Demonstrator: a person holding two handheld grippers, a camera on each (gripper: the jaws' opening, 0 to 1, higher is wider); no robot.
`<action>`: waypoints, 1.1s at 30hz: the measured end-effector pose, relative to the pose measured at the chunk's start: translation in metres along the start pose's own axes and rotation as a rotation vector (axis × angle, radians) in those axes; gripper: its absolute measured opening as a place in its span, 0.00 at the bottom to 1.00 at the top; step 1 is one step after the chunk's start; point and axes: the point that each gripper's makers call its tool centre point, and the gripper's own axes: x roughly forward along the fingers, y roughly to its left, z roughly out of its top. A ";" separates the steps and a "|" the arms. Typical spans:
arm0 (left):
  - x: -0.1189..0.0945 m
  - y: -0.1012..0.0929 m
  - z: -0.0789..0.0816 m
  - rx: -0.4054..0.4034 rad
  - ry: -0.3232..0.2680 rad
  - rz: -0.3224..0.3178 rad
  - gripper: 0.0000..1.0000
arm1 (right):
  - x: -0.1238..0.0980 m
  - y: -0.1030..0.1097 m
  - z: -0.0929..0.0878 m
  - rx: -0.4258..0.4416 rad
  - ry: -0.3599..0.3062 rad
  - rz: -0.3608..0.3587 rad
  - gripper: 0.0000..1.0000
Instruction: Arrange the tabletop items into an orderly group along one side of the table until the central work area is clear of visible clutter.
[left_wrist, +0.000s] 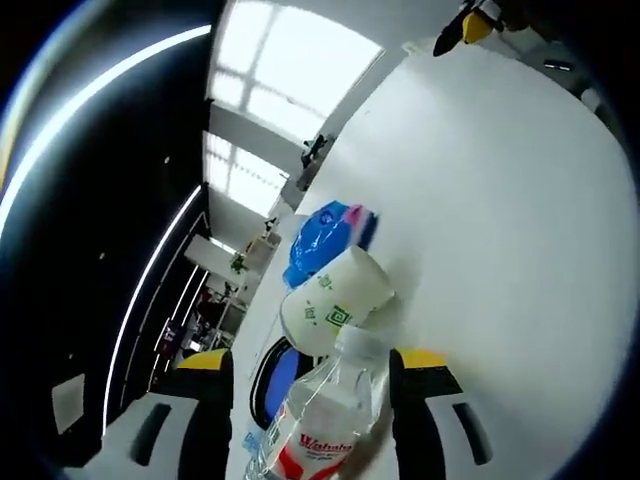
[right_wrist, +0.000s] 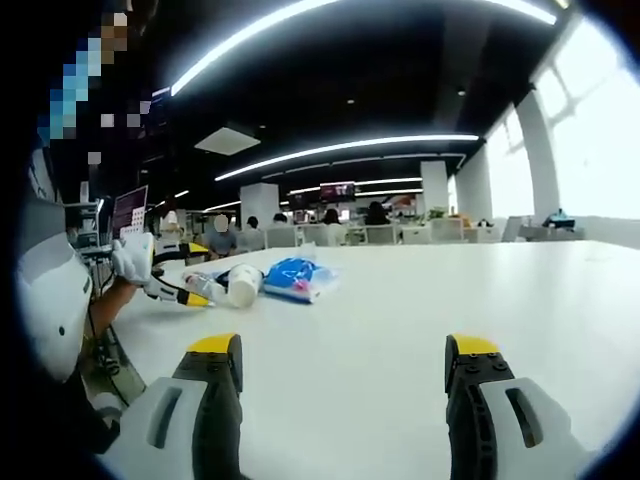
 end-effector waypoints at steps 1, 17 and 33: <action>0.000 0.000 0.000 0.002 0.000 0.000 0.61 | 0.000 0.000 0.000 0.000 0.001 0.000 0.80; 0.018 -0.015 0.007 0.159 -0.013 -0.072 0.52 | 0.000 -0.003 0.002 -0.002 0.007 -0.017 0.80; 0.021 -0.031 0.006 0.259 -0.010 -0.067 0.31 | 0.010 -0.003 0.009 0.051 -0.042 0.006 0.79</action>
